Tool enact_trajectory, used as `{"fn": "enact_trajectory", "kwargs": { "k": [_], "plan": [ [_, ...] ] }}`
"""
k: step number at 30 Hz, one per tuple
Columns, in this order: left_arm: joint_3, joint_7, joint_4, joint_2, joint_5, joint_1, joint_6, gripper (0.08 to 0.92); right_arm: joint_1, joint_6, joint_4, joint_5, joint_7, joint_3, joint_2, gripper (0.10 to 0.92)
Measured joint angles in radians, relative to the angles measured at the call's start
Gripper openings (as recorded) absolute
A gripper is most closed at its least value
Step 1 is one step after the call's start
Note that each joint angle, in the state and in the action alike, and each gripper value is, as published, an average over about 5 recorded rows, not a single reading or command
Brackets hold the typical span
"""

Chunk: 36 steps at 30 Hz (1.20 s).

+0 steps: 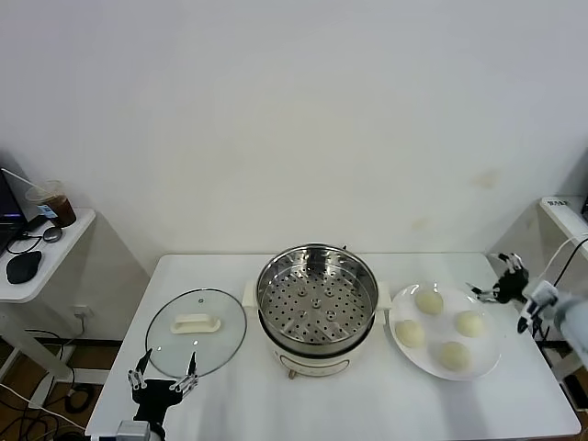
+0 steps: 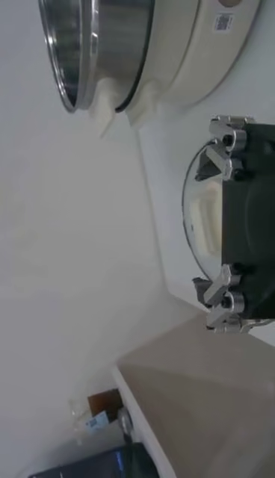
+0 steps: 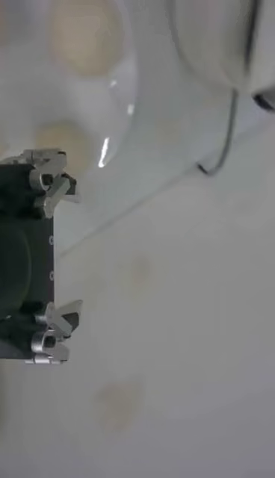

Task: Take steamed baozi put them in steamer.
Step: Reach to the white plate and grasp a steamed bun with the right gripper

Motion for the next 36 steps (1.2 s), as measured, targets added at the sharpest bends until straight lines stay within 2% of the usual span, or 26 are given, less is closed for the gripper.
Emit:
{"fn": "enact_trajectory", "kwargs": {
  "k": [9,17,25,36],
  "plan": [
    [0.014,-0.014,-0.01,-0.044,0.03,0.021,-0.01,0.823,0.412,0.169,-0.246,-0.25,-0.269,-0.351,0.045,0.823],
    [0.014,-0.027,-0.017,-0.066,0.053,0.045,-0.019,0.823,0.592,0.27,-0.426,-0.351,-0.414,-0.529,0.136,0.823],
    [0.022,-0.03,-0.034,-0.083,0.068,0.063,-0.023,0.823,0.659,0.33,-0.536,-0.392,-0.48,-0.613,0.195,0.823],
    [0.022,-0.029,-0.035,-0.088,0.074,0.071,-0.023,0.823,0.681,0.374,-0.661,-0.462,-0.483,-0.606,0.283,0.823]
  ]
}}
